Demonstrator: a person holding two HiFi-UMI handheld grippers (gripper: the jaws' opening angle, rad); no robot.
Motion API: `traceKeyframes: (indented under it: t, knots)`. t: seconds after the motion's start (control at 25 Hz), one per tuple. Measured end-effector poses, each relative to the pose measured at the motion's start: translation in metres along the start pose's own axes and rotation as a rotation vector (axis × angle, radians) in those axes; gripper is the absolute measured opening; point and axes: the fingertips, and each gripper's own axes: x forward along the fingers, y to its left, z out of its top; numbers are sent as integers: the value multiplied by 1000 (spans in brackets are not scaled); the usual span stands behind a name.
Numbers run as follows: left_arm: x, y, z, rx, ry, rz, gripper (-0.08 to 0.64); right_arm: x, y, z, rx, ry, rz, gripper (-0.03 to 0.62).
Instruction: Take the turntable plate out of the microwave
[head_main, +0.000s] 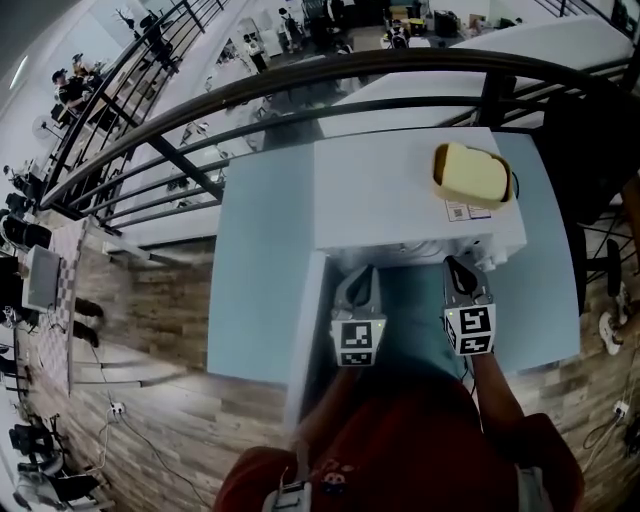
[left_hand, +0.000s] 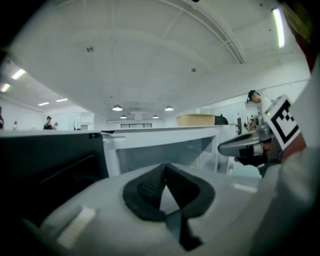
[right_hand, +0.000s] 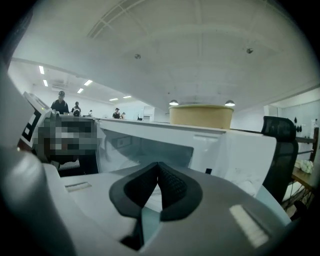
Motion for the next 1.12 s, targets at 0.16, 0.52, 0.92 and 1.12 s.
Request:
traceKeyframes:
  t: [0.16,0.52,0.92,1.12]
  knots:
    - [-3,3,-4,10,0,-5,-2,20,10,-12,-46,44,29,2]
    - [-13,12,-24,-9,36,21,-2,56,39,-42,-114,147,144,17]
    - [-17,23,-39,-29,53,47,-2,94,81,-85,-427,293,357,266]
    - [-15,23,-42,-37,60,41,-2,115,91,-100,-617,356,425,359]
